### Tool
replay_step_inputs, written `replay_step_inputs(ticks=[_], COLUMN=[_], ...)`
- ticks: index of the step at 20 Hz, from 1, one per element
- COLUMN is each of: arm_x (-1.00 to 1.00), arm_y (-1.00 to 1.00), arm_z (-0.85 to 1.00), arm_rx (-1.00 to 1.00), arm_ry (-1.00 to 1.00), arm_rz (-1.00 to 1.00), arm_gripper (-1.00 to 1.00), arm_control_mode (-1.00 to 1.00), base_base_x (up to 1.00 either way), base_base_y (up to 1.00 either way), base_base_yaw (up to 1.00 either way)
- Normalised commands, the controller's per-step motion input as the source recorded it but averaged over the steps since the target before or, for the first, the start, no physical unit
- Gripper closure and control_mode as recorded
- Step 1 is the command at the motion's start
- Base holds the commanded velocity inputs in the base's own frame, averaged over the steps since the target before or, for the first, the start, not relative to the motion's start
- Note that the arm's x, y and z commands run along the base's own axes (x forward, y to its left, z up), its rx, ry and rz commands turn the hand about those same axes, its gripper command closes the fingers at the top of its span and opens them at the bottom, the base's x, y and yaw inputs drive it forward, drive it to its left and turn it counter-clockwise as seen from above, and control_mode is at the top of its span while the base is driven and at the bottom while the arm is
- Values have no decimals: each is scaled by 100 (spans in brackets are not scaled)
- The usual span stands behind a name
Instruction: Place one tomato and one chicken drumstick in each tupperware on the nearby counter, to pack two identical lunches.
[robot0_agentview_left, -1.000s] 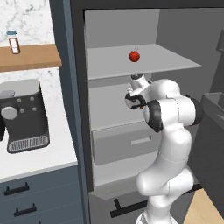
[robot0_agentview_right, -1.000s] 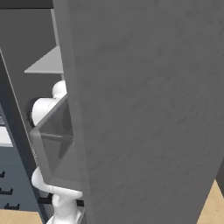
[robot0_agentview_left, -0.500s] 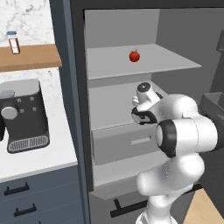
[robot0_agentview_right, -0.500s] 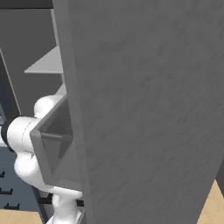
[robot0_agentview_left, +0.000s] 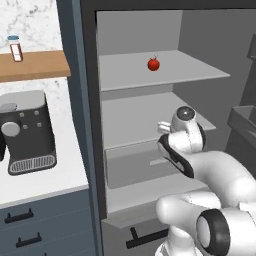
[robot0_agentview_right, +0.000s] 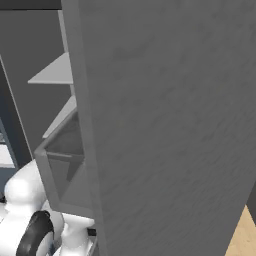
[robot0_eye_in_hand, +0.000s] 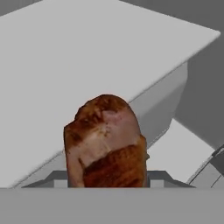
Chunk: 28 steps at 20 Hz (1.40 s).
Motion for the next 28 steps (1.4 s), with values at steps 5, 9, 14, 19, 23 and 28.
replay_step_inputs(ticks=[5,9,14,19,23,28], arm_x=[-91,-64,-29,-36,-77,-40], arm_y=[35,51,9,7,5,0], arm_z=[47,60,97,98,62,1], arm_rx=[-13,-17,-8,-7,-10,-4], arm_ry=[1,10,10,11,4,-1], arm_rz=[60,46,10,1,3,3], arm_gripper=[100,100,100,100,100,100], arm_control_mode=[-100,-100,-100,-100,-100,100], base_base_x=[0,0,0,0,0,-60], base_base_y=[0,0,0,0,0,0], base_base_yaw=[0,0,0,0,0,8])
